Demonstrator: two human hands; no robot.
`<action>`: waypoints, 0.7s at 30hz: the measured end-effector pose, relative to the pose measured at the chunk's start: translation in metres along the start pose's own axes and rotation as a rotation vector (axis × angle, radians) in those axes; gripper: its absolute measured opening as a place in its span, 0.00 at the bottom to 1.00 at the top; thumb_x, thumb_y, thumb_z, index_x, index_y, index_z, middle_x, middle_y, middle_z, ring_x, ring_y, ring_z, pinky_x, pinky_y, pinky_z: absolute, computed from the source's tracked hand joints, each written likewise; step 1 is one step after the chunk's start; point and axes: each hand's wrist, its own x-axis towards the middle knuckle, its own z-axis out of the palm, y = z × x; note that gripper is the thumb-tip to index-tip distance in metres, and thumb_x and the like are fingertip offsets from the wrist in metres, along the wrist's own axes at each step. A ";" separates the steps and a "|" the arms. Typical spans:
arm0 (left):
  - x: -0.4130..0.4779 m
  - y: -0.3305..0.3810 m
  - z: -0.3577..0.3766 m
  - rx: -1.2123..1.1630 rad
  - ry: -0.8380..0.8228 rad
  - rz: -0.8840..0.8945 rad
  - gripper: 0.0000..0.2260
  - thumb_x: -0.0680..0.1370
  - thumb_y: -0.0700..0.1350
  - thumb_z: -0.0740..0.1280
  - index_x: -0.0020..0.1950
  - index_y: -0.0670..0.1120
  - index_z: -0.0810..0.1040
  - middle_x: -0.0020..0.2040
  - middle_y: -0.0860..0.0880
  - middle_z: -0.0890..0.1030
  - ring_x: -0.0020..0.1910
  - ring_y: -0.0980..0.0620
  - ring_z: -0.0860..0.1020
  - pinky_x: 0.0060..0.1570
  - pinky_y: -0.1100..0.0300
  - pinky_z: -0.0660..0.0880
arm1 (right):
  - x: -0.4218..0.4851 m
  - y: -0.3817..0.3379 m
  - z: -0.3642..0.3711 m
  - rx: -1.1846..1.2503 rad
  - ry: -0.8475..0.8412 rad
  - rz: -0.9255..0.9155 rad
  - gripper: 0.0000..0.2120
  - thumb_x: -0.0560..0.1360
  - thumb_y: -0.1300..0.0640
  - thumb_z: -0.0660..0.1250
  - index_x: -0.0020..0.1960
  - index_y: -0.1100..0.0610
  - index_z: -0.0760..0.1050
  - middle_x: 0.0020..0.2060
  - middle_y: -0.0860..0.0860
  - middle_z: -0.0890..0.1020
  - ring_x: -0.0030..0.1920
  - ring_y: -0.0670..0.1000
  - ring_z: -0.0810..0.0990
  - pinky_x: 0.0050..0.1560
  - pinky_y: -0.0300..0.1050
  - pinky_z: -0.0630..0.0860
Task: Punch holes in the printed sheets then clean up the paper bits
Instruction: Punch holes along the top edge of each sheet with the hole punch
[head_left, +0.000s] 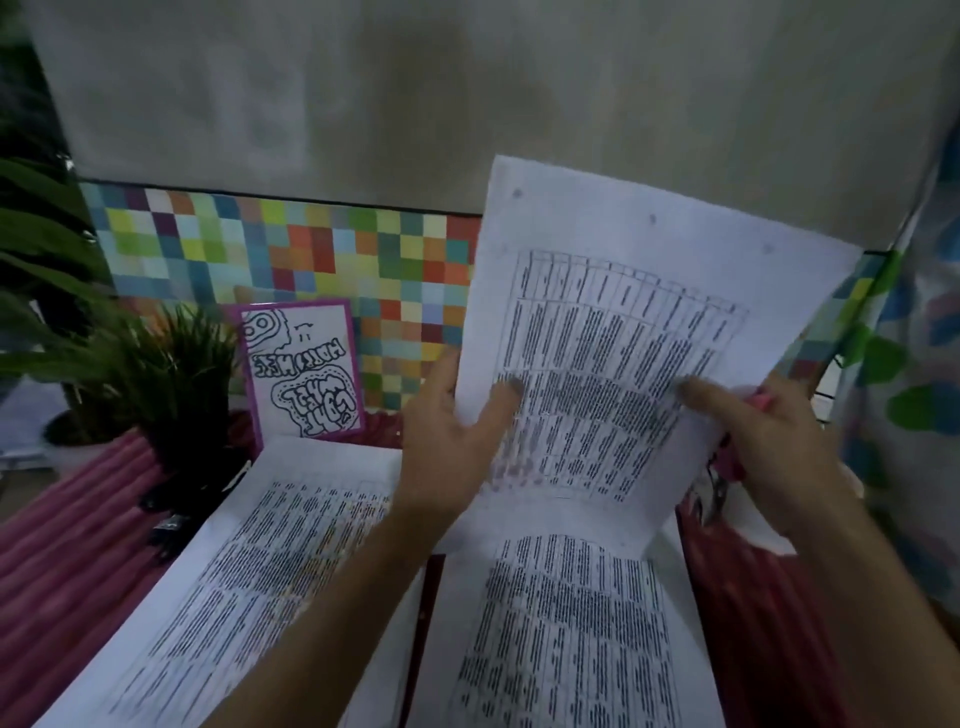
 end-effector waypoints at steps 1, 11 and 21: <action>-0.005 -0.003 0.000 0.011 -0.001 -0.014 0.13 0.77 0.39 0.70 0.55 0.55 0.76 0.48 0.60 0.84 0.49 0.59 0.83 0.48 0.65 0.78 | -0.004 0.002 0.003 0.038 -0.016 0.024 0.40 0.60 0.42 0.78 0.41 0.79 0.67 0.31 0.60 0.67 0.28 0.56 0.65 0.28 0.48 0.64; -0.015 -0.029 -0.003 0.133 0.018 -0.152 0.07 0.80 0.42 0.67 0.57 0.49 0.77 0.48 0.53 0.83 0.47 0.62 0.80 0.48 0.65 0.76 | -0.004 -0.001 0.018 -0.063 0.021 0.091 0.17 0.75 0.61 0.68 0.28 0.56 0.74 0.22 0.51 0.76 0.26 0.54 0.75 0.32 0.48 0.73; 0.056 0.063 -0.113 0.348 -0.016 -0.436 0.03 0.79 0.43 0.67 0.53 0.48 0.78 0.40 0.56 0.80 0.31 0.62 0.80 0.26 0.76 0.71 | 0.040 -0.082 0.101 -0.152 -0.130 0.017 0.14 0.71 0.58 0.66 0.37 0.70 0.71 0.29 0.59 0.70 0.30 0.54 0.70 0.33 0.48 0.68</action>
